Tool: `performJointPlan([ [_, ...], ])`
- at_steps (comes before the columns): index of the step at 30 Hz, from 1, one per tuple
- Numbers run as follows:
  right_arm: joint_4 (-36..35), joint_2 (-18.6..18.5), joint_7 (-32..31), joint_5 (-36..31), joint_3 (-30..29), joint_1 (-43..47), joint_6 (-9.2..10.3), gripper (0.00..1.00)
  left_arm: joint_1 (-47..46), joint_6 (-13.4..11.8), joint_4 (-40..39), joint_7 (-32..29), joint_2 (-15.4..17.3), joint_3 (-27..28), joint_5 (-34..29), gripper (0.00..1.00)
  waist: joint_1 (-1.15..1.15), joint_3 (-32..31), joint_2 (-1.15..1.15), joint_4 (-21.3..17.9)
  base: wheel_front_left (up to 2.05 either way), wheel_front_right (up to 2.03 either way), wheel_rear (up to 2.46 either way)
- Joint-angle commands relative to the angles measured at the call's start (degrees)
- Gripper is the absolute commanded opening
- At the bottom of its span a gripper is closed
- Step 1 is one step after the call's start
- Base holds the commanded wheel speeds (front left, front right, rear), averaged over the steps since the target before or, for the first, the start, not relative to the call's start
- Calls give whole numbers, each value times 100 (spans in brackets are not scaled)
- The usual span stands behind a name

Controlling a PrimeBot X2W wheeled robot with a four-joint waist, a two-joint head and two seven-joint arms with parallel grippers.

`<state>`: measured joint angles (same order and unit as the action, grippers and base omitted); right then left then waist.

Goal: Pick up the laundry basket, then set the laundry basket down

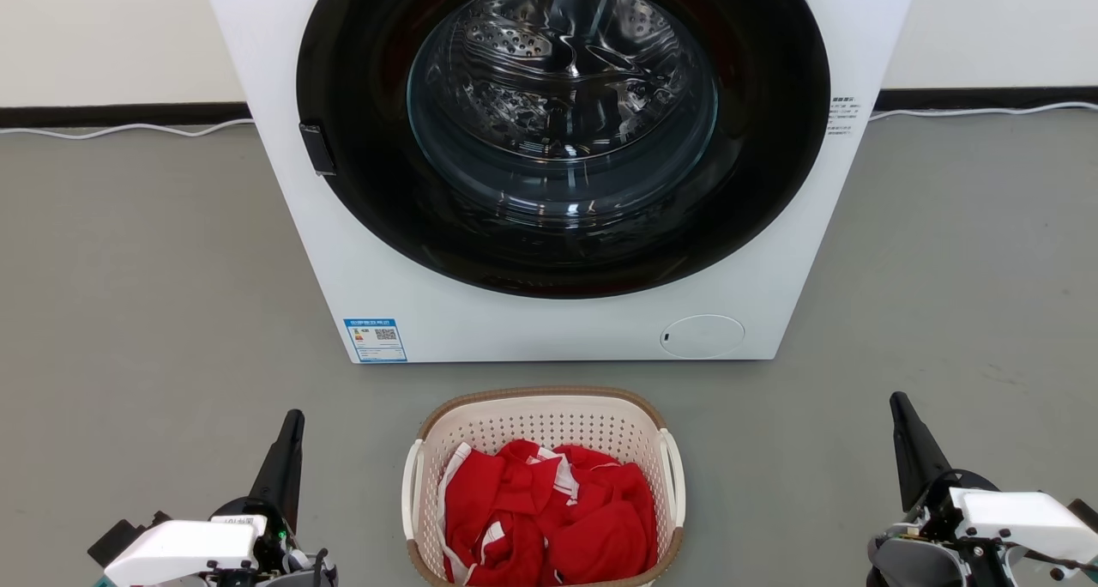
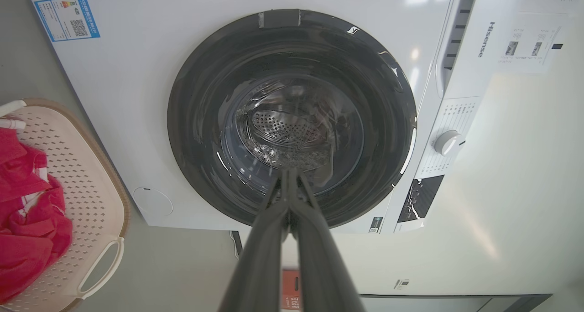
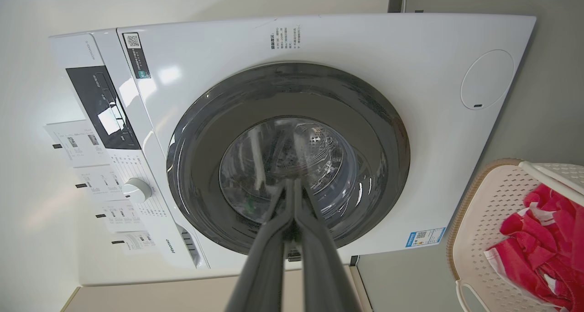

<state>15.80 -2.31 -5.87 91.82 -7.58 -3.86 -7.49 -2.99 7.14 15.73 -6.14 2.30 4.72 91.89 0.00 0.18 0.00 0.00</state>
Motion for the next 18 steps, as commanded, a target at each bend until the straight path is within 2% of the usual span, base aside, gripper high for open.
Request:
performJointPlan([
  [1, -178, -56, -59, 37, 108, -232, 0, 0, -321, 35, -167, -36, 58, 181, 28, 0, 0, 0, 0, 0, 0, 0, 0],
  [18, -178, -56, -59, 37, 108, -232, 0, 0, -321, 35, -168, -35, 58, 180, 28, 0, 0, 0, 0, 0, 0, 0, 0],
])
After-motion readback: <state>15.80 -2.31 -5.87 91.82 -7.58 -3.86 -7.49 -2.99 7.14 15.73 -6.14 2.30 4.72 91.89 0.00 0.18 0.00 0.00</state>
